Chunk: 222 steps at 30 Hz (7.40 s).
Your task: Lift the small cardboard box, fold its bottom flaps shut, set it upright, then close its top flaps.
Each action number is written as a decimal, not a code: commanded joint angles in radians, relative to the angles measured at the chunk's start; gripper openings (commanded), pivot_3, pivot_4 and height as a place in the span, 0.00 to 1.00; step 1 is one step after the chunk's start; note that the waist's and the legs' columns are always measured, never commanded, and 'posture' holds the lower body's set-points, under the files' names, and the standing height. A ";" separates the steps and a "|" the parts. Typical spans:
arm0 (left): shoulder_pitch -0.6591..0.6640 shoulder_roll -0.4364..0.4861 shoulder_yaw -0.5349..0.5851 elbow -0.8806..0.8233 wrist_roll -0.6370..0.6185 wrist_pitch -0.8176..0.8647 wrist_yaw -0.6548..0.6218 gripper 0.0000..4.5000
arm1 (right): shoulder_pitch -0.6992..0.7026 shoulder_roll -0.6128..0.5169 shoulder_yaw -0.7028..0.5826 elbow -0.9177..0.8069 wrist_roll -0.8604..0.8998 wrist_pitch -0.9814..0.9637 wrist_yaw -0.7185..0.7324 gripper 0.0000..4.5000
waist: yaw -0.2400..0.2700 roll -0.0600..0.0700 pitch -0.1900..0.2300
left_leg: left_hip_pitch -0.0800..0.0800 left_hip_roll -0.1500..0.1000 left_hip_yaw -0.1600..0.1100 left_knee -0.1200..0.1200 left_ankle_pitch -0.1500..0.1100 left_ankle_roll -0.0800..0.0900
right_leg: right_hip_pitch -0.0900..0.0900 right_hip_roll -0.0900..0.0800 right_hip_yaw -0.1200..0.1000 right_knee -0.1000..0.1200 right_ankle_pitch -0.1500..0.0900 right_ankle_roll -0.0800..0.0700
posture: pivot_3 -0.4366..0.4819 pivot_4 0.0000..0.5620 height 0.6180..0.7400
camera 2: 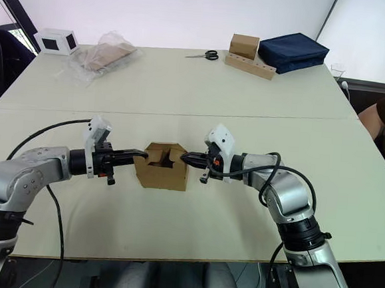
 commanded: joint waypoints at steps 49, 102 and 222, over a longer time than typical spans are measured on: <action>-0.475 -0.169 -0.158 0.928 0.349 -0.443 -0.444 0.01 | 0.030 -0.098 0.084 -0.441 0.127 0.218 -0.195 0.00 | -0.001 0.000 0.001 | -0.002 -0.001 0.000 0.000 0.000 0.000 | -0.001 0.001 -0.001 -0.001 0.000 0.000 | 0.48 0.27 1.00; -0.383 -0.263 -0.151 0.686 0.329 -0.316 -0.434 0.01 | -0.010 0.040 0.108 -0.258 0.110 0.260 -0.188 0.00 | -0.001 0.000 0.001 | -0.001 -0.001 -0.001 0.000 0.001 -0.002 | -0.001 0.000 -0.001 -0.001 0.000 0.000 | 0.48 0.27 1.00; 0.159 -0.045 -0.043 -0.158 -0.001 -0.091 0.022 0.00 | -0.174 0.016 0.040 -0.009 0.088 0.214 -0.096 0.31 | 0.000 0.000 0.000 | 0.000 0.000 -0.001 -0.002 0.000 0.000 | 0.000 -0.001 -0.001 -0.002 0.000 0.000 | 0.48 0.27 1.00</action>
